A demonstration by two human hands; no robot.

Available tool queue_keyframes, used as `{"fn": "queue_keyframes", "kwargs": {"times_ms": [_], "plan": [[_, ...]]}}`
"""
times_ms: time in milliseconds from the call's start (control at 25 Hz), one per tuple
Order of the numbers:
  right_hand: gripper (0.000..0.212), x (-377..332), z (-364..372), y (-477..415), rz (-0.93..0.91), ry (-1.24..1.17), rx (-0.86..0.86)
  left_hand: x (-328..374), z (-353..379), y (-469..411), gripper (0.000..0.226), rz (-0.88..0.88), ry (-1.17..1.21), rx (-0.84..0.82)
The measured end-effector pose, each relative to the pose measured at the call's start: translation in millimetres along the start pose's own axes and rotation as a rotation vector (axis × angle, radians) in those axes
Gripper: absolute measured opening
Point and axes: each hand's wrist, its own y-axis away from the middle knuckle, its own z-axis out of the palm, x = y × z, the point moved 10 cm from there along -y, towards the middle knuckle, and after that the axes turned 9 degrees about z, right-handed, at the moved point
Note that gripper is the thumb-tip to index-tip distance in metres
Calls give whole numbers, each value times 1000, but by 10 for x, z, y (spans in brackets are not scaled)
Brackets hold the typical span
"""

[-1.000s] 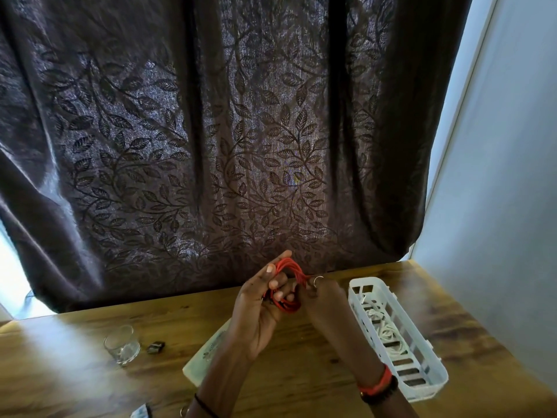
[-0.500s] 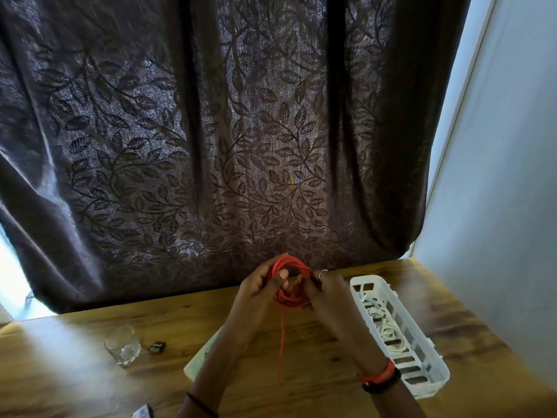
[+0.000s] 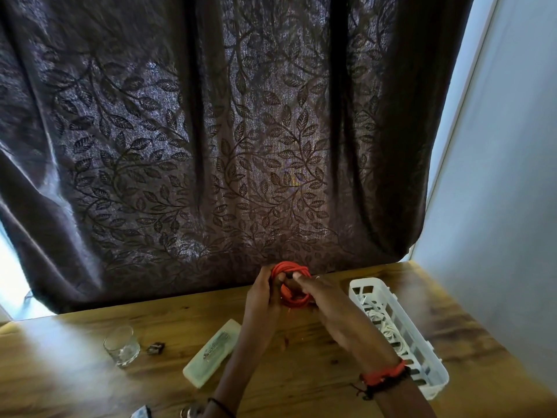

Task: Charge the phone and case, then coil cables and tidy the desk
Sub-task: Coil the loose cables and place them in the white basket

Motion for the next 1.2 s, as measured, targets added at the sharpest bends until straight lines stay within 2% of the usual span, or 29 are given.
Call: {"fn": "queue_keyframes", "kwargs": {"times_ms": [120,240,360,480,640,720,840,960,1040,1120,1200], "plan": [[32,-123,-153,25,-108,271,175,11,12,-18,16,0,-16,14],[35,-252,-413,128,-236,357,442,-5,-45,-2,17,-20,-47,52],[14,-277,-459,227,-267,442,542,12,-53,31,16,-32,-59,50],[6,-265,-456,270,-303,387,483,66,-123,46,19,23,-137,101],[5,-138,-413,236,-238,-13,235,119,-242,25,20,113,-218,179],[10,-137,-408,225,-233,-70,185,104,-236,20,18,103,-208,180],[12,-201,-378,229,-225,-65,126,94,-217,29,17,103,-178,179],[11,-147,-358,220,-103,-86,9,97,-207,37,19,120,-194,167],[16,-106,-374,219,-30,1,-54,76,-217,47,21,127,-236,159],[20,-135,-462,239,-35,122,-16,56,-266,56,20,129,-277,177],[16,-208,-565,262,-115,227,95,-6,-328,45,19,91,-270,210]]}}
